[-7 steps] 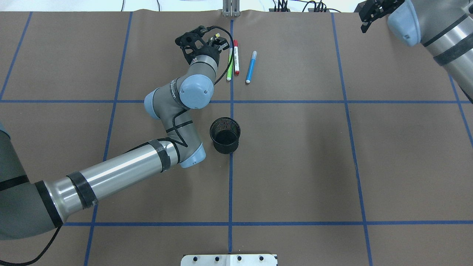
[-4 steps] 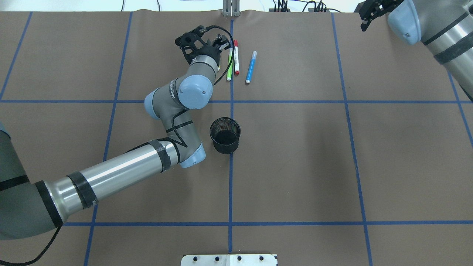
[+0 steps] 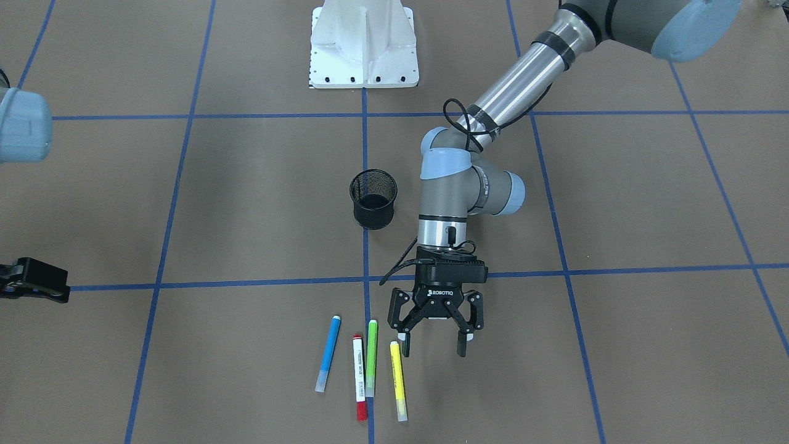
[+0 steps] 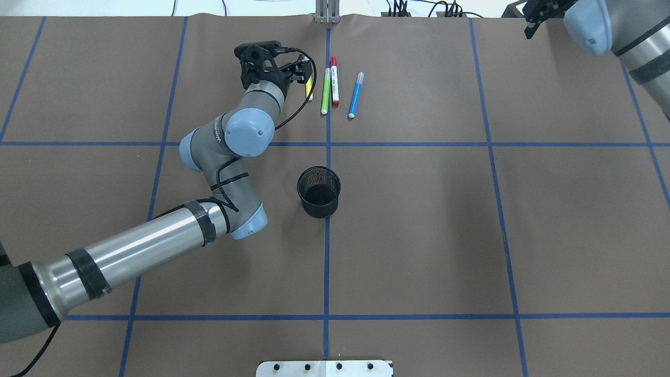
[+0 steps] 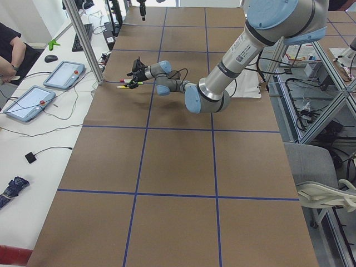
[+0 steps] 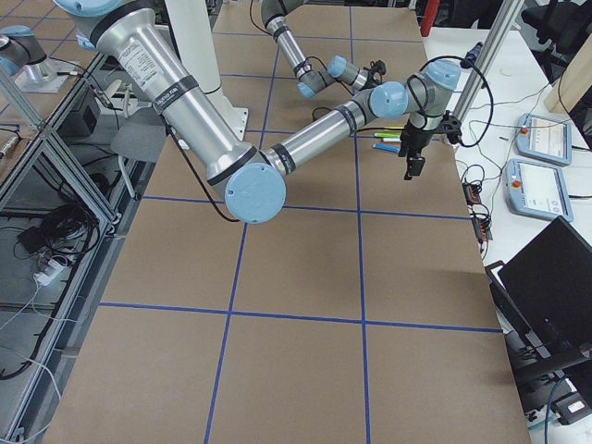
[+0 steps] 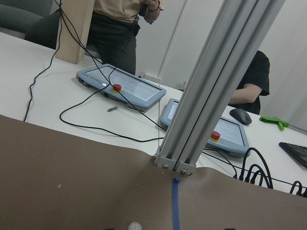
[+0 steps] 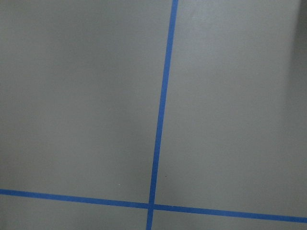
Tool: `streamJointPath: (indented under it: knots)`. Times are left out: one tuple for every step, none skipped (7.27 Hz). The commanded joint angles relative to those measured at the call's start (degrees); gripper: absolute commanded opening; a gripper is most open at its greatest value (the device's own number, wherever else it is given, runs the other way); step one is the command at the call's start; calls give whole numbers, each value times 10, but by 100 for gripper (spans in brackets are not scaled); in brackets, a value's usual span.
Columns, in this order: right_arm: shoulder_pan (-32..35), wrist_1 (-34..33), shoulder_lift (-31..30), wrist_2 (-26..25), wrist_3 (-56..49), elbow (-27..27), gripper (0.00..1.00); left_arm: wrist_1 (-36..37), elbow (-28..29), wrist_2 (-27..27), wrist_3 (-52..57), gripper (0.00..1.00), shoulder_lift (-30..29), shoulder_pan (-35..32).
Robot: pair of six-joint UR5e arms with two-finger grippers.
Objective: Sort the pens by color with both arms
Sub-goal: 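Carry the yellow highlighter beside the other markers and release it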
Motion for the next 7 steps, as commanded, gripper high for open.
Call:
streamJointPath:
  knots:
    - [20, -8, -16, -1, -35, 1, 100, 30, -61, -79, 103, 100, 19, -42]
    - [20, -8, -17, -2, -36, 1, 100, 124, -119, -129, 134, 100, 38, -61]
    - [20, -8, -17, -1, -36, 2, 100, 193, -167, -180, 154, 100, 61, -79]
    - [20, -8, -17, -3, -36, 3, 100, 243, -206, -228, 182, 100, 77, -95]
    - [21, -9, -18, -4, -36, 3, 100, 332, -264, -272, 189, 100, 102, -96]
    - [22, -9, -23, -4, -36, 5, 100, 445, -347, -329, 203, 100, 121, -101]
    - [22, -9, -24, -3, -36, 4, 100, 532, -406, -390, 214, 100, 122, -108]
